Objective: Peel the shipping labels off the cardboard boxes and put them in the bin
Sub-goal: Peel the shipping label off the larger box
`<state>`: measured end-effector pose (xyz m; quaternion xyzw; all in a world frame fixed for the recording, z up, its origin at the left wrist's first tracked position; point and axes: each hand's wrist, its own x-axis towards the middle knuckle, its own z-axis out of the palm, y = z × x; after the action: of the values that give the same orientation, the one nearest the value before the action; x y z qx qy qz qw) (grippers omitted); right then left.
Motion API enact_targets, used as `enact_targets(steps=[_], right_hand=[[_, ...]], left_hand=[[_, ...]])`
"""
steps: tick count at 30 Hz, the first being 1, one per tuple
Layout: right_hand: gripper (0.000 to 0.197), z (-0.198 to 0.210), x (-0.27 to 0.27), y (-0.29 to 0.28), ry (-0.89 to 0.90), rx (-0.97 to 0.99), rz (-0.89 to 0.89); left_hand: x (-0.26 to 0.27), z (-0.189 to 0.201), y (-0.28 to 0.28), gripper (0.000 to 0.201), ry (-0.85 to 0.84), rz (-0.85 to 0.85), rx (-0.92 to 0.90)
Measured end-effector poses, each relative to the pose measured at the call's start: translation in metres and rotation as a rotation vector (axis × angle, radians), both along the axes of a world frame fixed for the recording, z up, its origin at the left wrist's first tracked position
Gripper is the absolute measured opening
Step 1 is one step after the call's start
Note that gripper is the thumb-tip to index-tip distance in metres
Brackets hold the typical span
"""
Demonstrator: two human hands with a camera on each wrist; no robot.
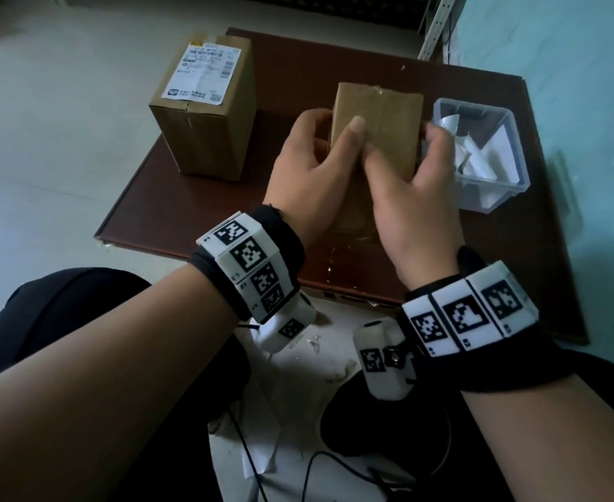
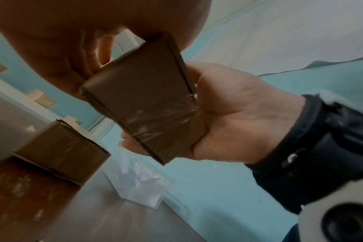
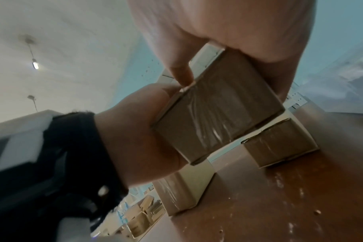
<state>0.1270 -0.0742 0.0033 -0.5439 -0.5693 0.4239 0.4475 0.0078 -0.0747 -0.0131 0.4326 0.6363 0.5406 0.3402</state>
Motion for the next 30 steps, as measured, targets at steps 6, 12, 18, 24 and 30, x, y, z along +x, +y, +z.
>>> enact_targets(steps=[6, 12, 18, 24, 30], right_hand=[[0.048, 0.013, -0.005, 0.01, -0.066, 0.033, 0.011], [0.034, 0.018, -0.007, 0.006, -0.047, 0.021, -0.013], [0.028, 0.035, -0.008, 0.005, -0.074, -0.127, 0.015], [0.034, 0.048, -0.003, -0.002, 0.145, -0.214, -0.054], [0.07, 0.037, -0.007, -0.004, 0.222, -0.186, 0.047]], left_hand=[[-0.004, 0.009, 0.003, 0.037, -0.005, 0.032, 0.08], [-0.01, 0.011, -0.001, 0.035, -0.005, 0.022, 0.134], [-0.009, 0.006, 0.001, 0.034, -0.073, -0.004, 0.143], [-0.006, 0.008, -0.005, 0.03, -0.136, -0.101, 0.25], [-0.018, 0.005, -0.001, 0.032, -0.143, -0.047, 0.276]])
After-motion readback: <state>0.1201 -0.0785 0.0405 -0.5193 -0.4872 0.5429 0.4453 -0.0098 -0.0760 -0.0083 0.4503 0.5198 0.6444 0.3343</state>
